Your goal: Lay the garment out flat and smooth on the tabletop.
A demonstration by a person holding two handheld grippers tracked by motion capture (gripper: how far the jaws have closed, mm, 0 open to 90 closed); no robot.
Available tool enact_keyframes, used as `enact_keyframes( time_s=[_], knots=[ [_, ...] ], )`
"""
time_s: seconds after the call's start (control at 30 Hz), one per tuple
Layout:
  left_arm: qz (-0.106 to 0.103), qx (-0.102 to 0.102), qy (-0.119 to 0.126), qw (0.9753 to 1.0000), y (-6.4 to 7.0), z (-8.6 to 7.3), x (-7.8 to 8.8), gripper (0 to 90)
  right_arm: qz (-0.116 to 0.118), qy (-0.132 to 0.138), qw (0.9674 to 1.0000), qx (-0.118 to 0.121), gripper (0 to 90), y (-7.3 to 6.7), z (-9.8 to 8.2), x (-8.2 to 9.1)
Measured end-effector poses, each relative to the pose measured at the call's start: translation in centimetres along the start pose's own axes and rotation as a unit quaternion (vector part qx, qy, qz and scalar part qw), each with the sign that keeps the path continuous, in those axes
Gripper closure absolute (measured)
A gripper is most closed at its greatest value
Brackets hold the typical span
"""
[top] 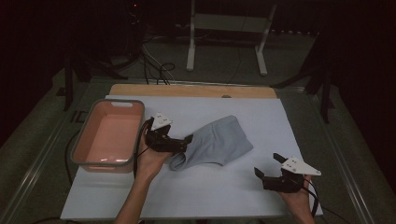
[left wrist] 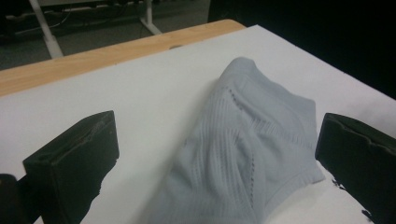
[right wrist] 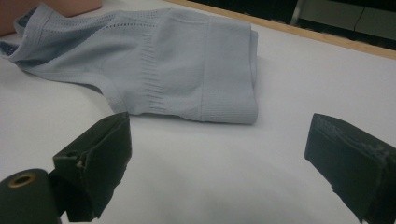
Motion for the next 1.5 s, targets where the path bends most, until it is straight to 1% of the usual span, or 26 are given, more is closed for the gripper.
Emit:
enact_keyframes(
  time_s=[0.1,0.2,0.23,0.27,0.4,0.53,0.67,0.93,1.1,1.27,1.3,1.37,1.5],
  knots=[
    [-0.001,-0.001,-0.008,1.0000,0.1,-0.8,0.0,1.1,-0.001,0.001,1.0000,-0.001,7.5,0.0,0.0,0.0],
    [-0.001,0.001,-0.010,0.9999,0.2,-1.6,0.1,1.9,-0.001,0.001,1.0000,-0.001,7.5,0.0,0.0,0.0],
    [-0.001,0.001,-0.010,0.9999,0.2,-1.6,0.1,2.4,-0.001,0.001,1.0000,-0.001,7.5,0.0,0.0,0.0],
    [0.000,0.004,-0.013,0.9999,0.3,-2.1,0.1,2.4,0.000,0.001,1.0000,0.002,7.5,0.1,0.0,0.0],
    [0.002,0.005,-0.015,0.9999,0.3,-2.9,0.2,3.3,0.000,0.001,1.0000,0.001,7.5,0.1,0.0,0.0],
    [0.001,0.010,-0.016,0.9998,0.3,-3.5,0.3,4.2,0.000,0.000,1.0000,0.001,7.5,0.0,0.0,0.0],
    [-0.001,0.010,-0.021,0.9997,0.5,-4.3,0.3,5.6,0.001,0.000,1.0000,0.003,7.5,0.1,0.0,0.0],
    [-0.004,0.003,-0.027,0.9996,1.1,-5.3,0.4,8.8,-0.002,-0.002,1.0000,0.003,7.5,0.1,-0.1,-0.1],
    [-0.011,0.002,-0.029,0.9995,1.8,-5.9,0.5,11.6,-0.002,-0.002,1.0000,0.002,7.5,0.1,-0.1,-0.1],
    [-0.020,0.002,-0.037,0.9991,2.3,-6.6,0.4,15.7,0.001,-0.002,1.0000,0.003,7.5,0.0,-0.1,-0.1],
    [-0.022,0.000,-0.043,0.9988,2.5,-6.9,0.3,15.7,0.002,-0.001,1.0000,0.004,7.5,0.0,-0.1,-0.1],
    [-0.025,0.001,-0.046,0.9986,2.6,-7.2,0.3,16.4,-0.003,-0.003,1.0000,0.003,7.5,0.1,-0.1,-0.1],
    [-0.031,0.001,-0.055,0.9980,3.0,-7.8,0.2,18.6,-0.002,-0.002,1.0000,0.003,7.4,0.1,-0.1,-0.1]
  ],
)
Point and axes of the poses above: each handheld gripper's, and its own axes: x roughly backward along the jaws, z roughly out of its top, y roughly to its right, the point moved 8 cm from there along -x, roughly forward along the jaws, and after that the axes turned 4 degrees about z, right-handed, at the moved point
